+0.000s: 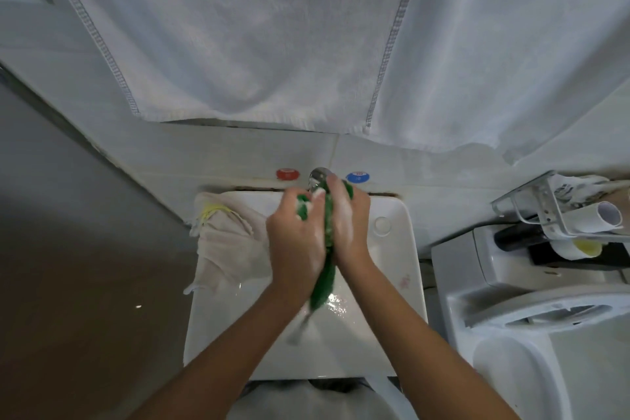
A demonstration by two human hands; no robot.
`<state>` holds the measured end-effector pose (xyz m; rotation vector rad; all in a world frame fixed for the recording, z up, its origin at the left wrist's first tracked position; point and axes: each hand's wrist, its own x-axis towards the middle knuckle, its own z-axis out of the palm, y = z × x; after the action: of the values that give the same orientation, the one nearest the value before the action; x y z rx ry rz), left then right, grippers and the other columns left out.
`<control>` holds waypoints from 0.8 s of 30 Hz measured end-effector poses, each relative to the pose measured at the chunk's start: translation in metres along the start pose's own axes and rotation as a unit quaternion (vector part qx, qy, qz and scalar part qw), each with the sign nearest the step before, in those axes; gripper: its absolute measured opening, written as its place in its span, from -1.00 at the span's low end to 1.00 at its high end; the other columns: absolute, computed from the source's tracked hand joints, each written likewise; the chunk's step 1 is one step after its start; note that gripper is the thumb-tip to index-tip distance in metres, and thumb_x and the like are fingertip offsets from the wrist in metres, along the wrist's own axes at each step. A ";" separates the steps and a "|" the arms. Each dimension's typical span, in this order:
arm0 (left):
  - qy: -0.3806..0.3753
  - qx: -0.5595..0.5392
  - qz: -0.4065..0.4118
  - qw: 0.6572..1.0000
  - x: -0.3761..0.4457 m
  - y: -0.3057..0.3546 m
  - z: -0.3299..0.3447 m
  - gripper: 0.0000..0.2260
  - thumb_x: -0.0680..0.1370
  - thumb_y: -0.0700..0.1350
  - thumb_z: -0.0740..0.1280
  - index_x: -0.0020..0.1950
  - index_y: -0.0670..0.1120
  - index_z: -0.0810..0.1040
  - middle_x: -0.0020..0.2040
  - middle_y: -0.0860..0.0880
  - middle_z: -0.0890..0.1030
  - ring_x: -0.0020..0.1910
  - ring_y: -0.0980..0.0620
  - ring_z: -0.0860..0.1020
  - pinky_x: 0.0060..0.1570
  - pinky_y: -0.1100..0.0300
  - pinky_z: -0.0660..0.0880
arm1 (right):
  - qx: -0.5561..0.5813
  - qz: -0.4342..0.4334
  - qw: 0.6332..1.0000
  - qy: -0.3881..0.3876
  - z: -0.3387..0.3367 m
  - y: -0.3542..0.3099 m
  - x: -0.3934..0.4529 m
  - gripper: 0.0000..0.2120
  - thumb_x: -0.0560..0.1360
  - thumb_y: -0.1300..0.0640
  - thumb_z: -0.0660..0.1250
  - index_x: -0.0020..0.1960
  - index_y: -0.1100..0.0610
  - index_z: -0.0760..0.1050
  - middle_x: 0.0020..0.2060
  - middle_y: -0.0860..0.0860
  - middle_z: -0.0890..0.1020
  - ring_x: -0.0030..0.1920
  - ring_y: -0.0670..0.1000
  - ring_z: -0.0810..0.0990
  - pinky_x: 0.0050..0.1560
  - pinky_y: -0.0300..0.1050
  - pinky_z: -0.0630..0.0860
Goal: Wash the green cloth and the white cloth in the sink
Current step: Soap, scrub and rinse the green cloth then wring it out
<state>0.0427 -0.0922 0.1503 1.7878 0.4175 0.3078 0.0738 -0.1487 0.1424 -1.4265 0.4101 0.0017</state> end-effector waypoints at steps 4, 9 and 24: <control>0.026 -0.006 -0.021 0.999 0.023 0.000 0.004 -0.85 0.58 -0.08 0.30 -0.16 -0.10 0.48 -0.35 0.03 0.52 -0.41 0.21 0.48 -0.37 0.30 0.45 | -0.019 -0.006 1.000 -0.006 0.002 0.001 -0.007 -0.71 0.51 0.11 0.23 -0.35 0.21 0.40 -0.41 0.12 0.42 -0.33 0.07 0.39 -0.27 0.00 0.34; -0.003 -0.007 -0.008 1.000 0.009 0.004 0.007 -0.86 0.58 -0.12 0.30 -0.18 -0.08 0.45 -0.35 0.07 0.52 -0.41 0.23 0.50 -0.40 0.40 0.44 | -0.076 -0.017 0.997 -0.014 -0.002 -0.007 0.009 -0.69 0.57 0.25 0.22 -0.35 0.20 0.37 -0.46 0.11 0.37 -0.35 0.08 0.37 -0.28 0.01 0.34; -0.002 0.021 0.017 1.000 0.019 -0.002 0.000 -0.87 0.56 -0.10 0.33 -0.12 -0.11 0.45 -0.33 0.09 0.50 -0.38 0.20 0.49 -0.36 0.42 0.40 | -0.003 -0.049 0.998 -0.039 -0.003 0.002 -0.001 -0.71 0.53 0.08 0.23 -0.27 0.26 0.46 -0.40 0.08 0.49 -0.30 0.07 0.48 -0.22 0.00 0.45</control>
<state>0.0601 -0.0836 0.1486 1.8381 0.3933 0.3211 0.0714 -0.1512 0.1403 -1.4464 0.2743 -0.0209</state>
